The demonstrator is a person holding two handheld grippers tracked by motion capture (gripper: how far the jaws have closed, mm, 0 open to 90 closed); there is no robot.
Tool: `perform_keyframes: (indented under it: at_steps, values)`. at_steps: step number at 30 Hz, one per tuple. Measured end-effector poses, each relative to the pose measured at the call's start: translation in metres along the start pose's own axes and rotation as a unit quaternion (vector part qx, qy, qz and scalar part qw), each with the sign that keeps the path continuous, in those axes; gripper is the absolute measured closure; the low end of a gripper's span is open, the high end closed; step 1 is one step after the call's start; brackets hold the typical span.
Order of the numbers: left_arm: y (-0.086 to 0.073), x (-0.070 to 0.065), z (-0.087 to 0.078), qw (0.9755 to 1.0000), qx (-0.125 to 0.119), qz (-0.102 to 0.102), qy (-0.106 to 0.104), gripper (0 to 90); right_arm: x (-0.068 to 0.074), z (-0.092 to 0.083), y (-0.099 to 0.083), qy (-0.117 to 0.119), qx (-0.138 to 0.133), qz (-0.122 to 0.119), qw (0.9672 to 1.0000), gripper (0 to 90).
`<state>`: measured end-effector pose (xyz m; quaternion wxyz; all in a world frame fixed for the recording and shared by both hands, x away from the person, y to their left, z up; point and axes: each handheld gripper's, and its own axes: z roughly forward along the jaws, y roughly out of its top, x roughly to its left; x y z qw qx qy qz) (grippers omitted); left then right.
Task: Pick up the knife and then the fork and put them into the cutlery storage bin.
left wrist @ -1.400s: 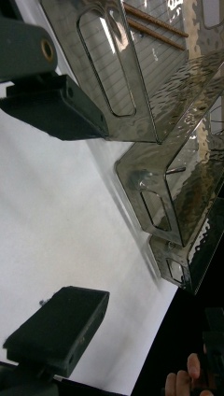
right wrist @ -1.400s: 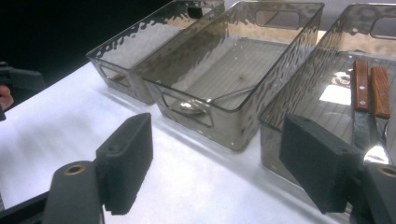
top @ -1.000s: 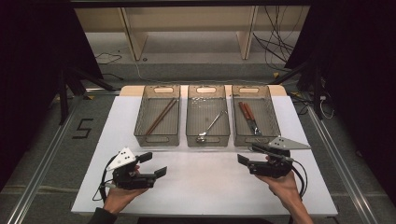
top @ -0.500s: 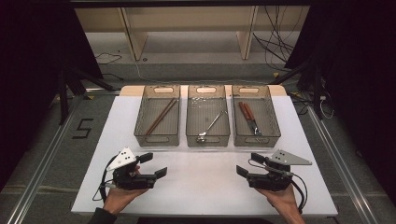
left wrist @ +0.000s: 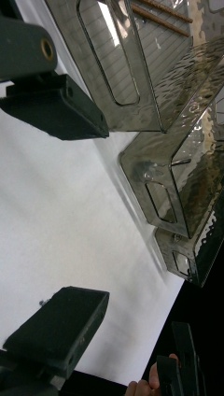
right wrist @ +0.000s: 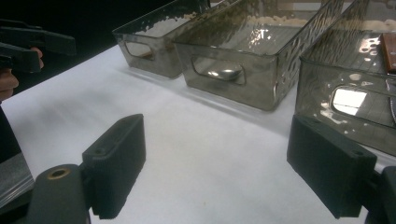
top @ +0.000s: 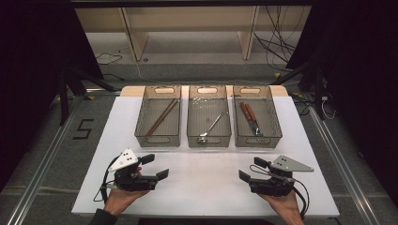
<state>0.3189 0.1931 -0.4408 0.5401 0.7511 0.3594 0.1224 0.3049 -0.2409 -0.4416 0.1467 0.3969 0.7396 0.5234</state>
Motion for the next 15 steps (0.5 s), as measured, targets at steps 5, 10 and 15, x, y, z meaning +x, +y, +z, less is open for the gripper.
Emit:
perform_keyframes:
  at_steps: [5,10,15]
  values:
    - [-0.0001,-0.0001,0.0001,1.0,-0.001,0.001,0.0,17.3,-0.0002,-0.0004,0.0001,-0.001,-0.002,-0.001,1.0,20.3]
    - [-0.0002,0.0001,0.0003,1.0,-0.001,0.001,0.001,17.2,0.0003,-0.0001,0.0001,-0.002,-0.003,-0.002,1.0,20.2]
    - [-0.0002,0.0,0.0004,1.0,0.0,0.002,0.001,17.2,0.0004,0.0003,-0.0003,-0.004,-0.001,-0.006,1.0,20.0]
